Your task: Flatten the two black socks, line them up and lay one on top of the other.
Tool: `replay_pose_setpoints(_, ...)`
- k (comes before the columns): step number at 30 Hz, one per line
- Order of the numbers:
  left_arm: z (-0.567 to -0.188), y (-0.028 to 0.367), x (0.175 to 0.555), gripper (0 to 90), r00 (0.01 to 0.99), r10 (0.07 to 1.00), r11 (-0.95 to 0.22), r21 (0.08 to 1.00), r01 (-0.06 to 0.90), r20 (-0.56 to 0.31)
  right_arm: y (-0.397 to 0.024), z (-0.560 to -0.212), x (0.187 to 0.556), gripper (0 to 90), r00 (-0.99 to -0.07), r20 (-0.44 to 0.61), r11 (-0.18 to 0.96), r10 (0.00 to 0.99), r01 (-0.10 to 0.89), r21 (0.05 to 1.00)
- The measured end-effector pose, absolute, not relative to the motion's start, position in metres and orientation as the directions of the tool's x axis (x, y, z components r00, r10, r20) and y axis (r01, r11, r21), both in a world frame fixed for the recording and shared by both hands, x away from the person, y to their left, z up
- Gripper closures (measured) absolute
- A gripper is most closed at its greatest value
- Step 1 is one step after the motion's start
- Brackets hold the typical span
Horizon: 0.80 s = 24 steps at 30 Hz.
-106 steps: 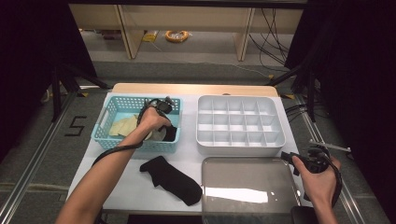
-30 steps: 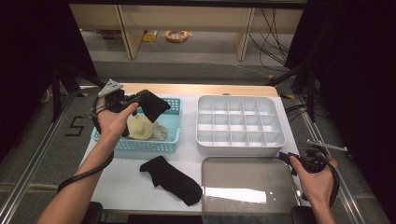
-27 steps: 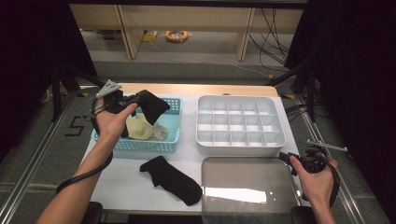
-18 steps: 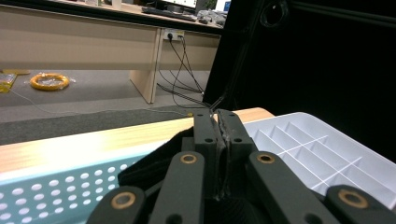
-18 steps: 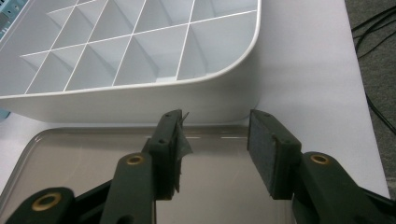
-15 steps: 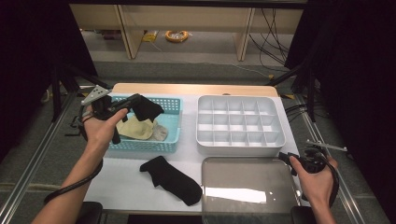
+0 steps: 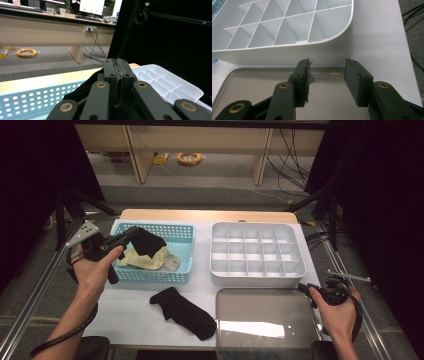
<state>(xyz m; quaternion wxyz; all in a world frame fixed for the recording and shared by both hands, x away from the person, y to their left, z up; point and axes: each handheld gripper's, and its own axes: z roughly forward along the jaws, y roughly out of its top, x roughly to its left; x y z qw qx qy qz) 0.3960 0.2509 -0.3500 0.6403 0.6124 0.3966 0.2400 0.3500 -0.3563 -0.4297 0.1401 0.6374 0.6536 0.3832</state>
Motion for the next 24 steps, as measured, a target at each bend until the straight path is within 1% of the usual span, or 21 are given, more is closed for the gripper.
replay_pose_setpoints(2, -0.351, 0.252, 0.393, 86.6, 0.572, 0.792, 0.14, 0.975, 0.173, -0.215, -0.357, -0.428, 0.349, 56.4, -0.152, 0.326, -0.115, 0.933, 0.733, 0.671)
replay_pose_setpoints(4, -0.352, 0.253, 0.389, 86.7, 0.577, 0.789, 0.142, 0.977, 0.161, -0.21, -0.357, -0.43, 0.349, 56.3, -0.152, 0.303, -0.103, 0.941, 0.724, 0.682)
replay_pose_setpoints(7, -0.355, 0.255, 0.384, 86.7, 0.582, 0.786, 0.151, 0.978, 0.142, -0.206, -0.357, -0.43, 0.349, 56.4, -0.145, 0.299, -0.105, 0.943, 0.723, 0.683)
replay_pose_setpoints(10, -0.358, 0.259, 0.38, 86.7, 0.594, 0.78, 0.163, 0.981, 0.108, -0.195, -0.357, -0.43, 0.349, 56.4, -0.147, 0.3, -0.104, 0.943, 0.723, 0.683)
replay_pose_setpoints(11, -0.359, 0.259, 0.378, 86.7, 0.598, 0.778, 0.167, 0.981, 0.099, -0.193, -0.354, -0.429, 0.348, 56.4, -0.124, 0.318, -0.131, 0.94, 0.73, 0.671)
replay_pose_setpoints(14, -0.359, 0.262, 0.373, 86.7, 0.601, 0.774, 0.191, 0.978, 0.077, -0.199, -0.355, -0.429, 0.348, 56.4, -0.131, 0.293, -0.11, 0.947, 0.726, 0.679)
replay_pose_setpoints(15, -0.358, 0.263, 0.371, 86.7, 0.6, 0.775, 0.191, 0.979, 0.073, -0.196, -0.352, -0.428, 0.348, 56.4, -0.104, 0.331, -0.152, 0.938, 0.734, 0.662)
replay_pose_setpoints(16, -0.357, 0.264, 0.369, 86.7, 0.6, 0.777, 0.19, 0.979, 0.068, -0.192, -0.352, -0.427, 0.347, 56.4, -0.103, 0.342, -0.157, 0.934, 0.743, 0.651)
replay_pose_setpoints(17, -0.356, 0.264, 0.367, 86.7, 0.6, 0.777, 0.189, 0.98, 0.064, -0.189, -0.355, -0.428, 0.349, 56.4, -0.148, 0.298, -0.103, 0.943, 0.72, 0.686)
replay_pose_setpoints(18, -0.355, 0.265, 0.365, 86.7, 0.604, 0.775, 0.188, 0.98, 0.056, -0.183, -0.355, -0.428, 0.349, 56.4, -0.151, 0.297, -0.102, 0.943, 0.719, 0.688)
replay_pose_setpoints(20, -0.354, 0.266, 0.361, 86.7, 0.608, 0.772, 0.196, 0.979, 0.049, -0.185, -0.355, -0.428, 0.349, 56.4, -0.147, 0.303, -0.107, 0.942, 0.723, 0.683)
replay_pose_setpoints(21, -0.353, 0.266, 0.359, 86.7, 0.613, 0.768, 0.203, 0.978, 0.04, -0.184, -0.352, -0.427, 0.347, 56.4, -0.113, 0.338, -0.149, 0.934, 0.738, 0.658)
replay_pose_setpoints(23, -0.351, 0.267, 0.357, 86.7, 0.623, 0.762, 0.205, 0.978, 0.026, -0.176, -0.352, -0.427, 0.347, 56.4, -0.103, 0.343, -0.157, 0.934, 0.742, 0.651)
replay_pose_setpoints(24, -0.35, 0.268, 0.354, 86.7, 0.624, 0.762, 0.204, 0.979, 0.024, -0.174, -0.352, -0.428, 0.348, 56.4, -0.114, 0.332, -0.146, 0.936, 0.734, 0.664)
